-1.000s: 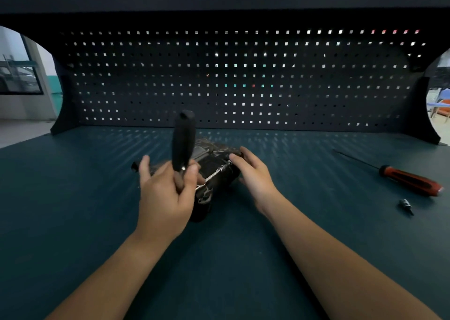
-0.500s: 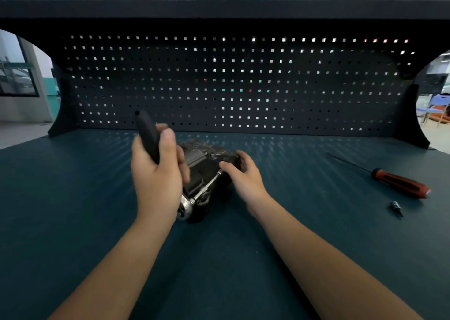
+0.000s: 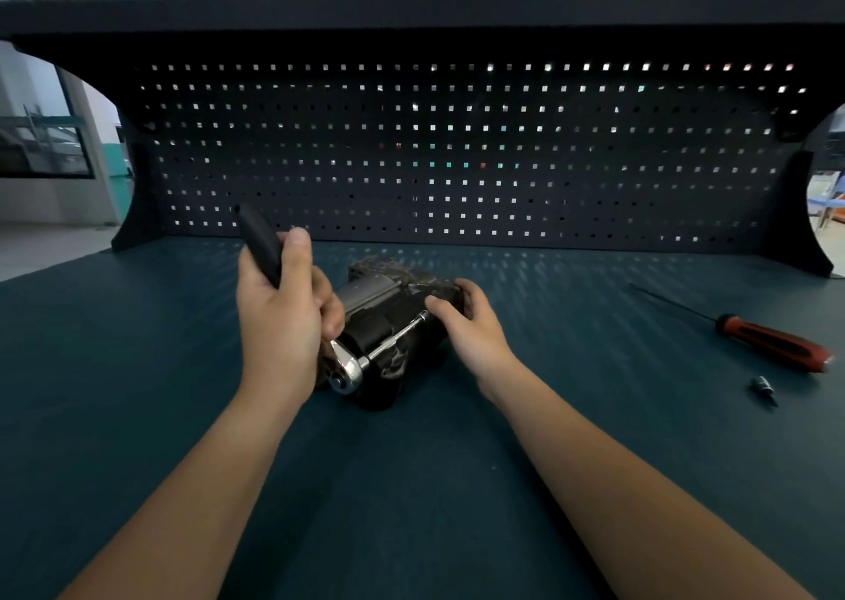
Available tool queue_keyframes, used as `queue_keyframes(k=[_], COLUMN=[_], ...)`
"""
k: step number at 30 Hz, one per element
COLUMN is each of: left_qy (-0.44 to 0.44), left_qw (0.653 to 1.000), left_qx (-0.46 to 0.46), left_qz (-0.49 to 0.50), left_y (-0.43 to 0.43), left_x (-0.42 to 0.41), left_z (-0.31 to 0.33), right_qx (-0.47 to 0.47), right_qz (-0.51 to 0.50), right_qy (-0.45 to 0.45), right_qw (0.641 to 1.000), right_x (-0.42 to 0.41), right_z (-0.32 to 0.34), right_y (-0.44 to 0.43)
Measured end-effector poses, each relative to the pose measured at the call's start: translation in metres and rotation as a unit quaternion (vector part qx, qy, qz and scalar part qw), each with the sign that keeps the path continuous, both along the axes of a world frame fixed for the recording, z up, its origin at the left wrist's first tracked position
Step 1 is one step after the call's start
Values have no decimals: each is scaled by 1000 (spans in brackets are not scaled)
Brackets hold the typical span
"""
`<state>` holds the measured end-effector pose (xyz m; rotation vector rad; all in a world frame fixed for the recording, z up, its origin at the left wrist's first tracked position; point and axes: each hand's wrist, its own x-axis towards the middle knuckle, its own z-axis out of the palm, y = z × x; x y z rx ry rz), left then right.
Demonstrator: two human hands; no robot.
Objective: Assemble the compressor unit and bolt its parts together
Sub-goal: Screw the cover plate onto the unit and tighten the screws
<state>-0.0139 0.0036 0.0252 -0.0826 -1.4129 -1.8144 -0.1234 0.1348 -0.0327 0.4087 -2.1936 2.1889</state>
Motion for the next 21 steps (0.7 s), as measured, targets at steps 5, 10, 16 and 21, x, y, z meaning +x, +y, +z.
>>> queue_keyframes(k=[5,10,16,21], left_qy=[-29,-32,-5,-24], left_qw=[990,966,996,996], left_qx=[132,250,58,44], left_qz=[-24,-52,-66,-70], left_y=[-7,-15,-10,-17], left_x=[-7,-9,-6,-6], left_z=[-8,-9,-3,-4], right_qx=[-2,1,-1,13], right_qz=[1,-1,0,9], right_qy=[5,7,11,20], right_qw=[1000,1000,1000,1000], right_x=[1,-1,2,6], right_z=[-2,-3,-1,0], right_y=[1,1,3,4])
